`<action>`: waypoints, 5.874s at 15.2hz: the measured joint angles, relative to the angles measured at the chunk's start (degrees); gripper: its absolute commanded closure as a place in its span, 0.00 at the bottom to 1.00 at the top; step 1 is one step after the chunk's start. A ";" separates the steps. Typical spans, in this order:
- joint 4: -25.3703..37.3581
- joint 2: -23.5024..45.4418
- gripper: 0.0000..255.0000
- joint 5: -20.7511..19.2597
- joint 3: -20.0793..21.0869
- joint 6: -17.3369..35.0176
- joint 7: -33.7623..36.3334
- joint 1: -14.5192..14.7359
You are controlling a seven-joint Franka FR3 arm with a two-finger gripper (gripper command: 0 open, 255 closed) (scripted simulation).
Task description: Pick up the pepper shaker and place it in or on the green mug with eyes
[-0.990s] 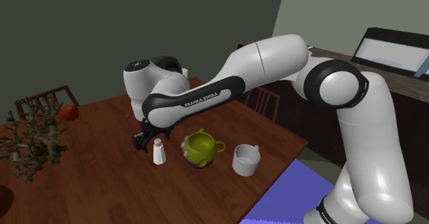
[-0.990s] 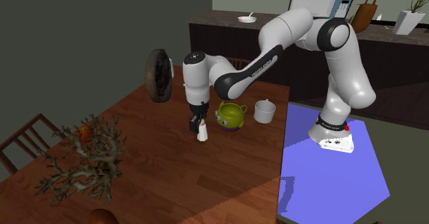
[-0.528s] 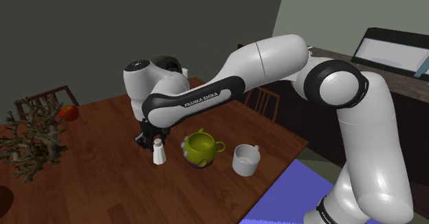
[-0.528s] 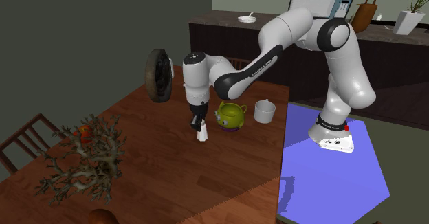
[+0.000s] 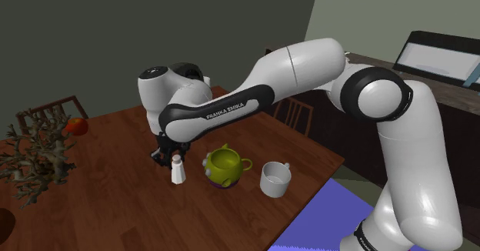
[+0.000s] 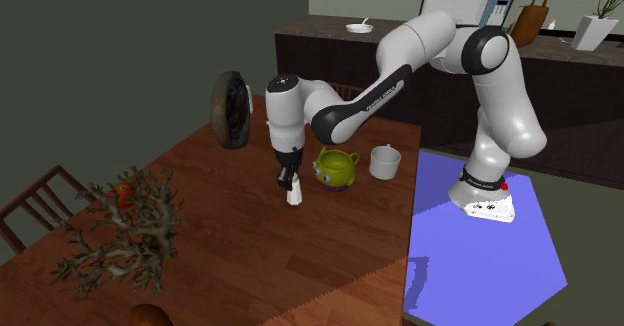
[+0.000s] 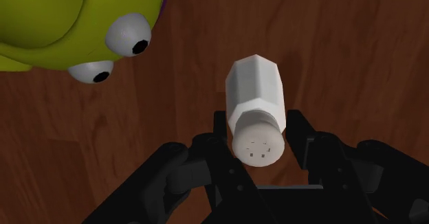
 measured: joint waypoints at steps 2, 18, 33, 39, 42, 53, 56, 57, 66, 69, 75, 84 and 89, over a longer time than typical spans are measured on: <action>0.60 -0.41 1.00 0.26 0.13 -0.96 -0.30 -0.05; 8.64 -3.25 1.00 2.11 1.09 -11.35 -2.55 0.44; 18.38 -4.15 1.00 2.80 1.41 -21.63 -4.65 1.40; 0.30 -18.90 1.00 8.45 1.85 -16.60 -8.97 -6.03; -9.02 -26.68 1.00 11.76 1.17 -13.84 -12.04 -8.92; -24.19 -37.72 1.00 16.14 -1.48 -8.05 -17.89 -11.87; -26.33 -37.43 1.00 15.96 -1.38 -5.66 -17.49 -11.81; -26.99 -37.29 1.00 15.88 -1.31 -4.89 -17.27 -11.77; -32.12 -35.87 1.00 15.05 -1.22 1.48 -16.24 -11.80; -32.32 -35.87 1.00 15.02 -1.21 1.75 -16.20 -11.80; -32.36 -35.85 0.00 15.02 -1.21 1.79 -16.19 -11.80; -27.35 -37.20 0.00 15.85 -1.05 -4.41 -16.76 -11.57; -26.65 -37.35 0.00 15.95 -1.04 -5.30 -16.83 -11.54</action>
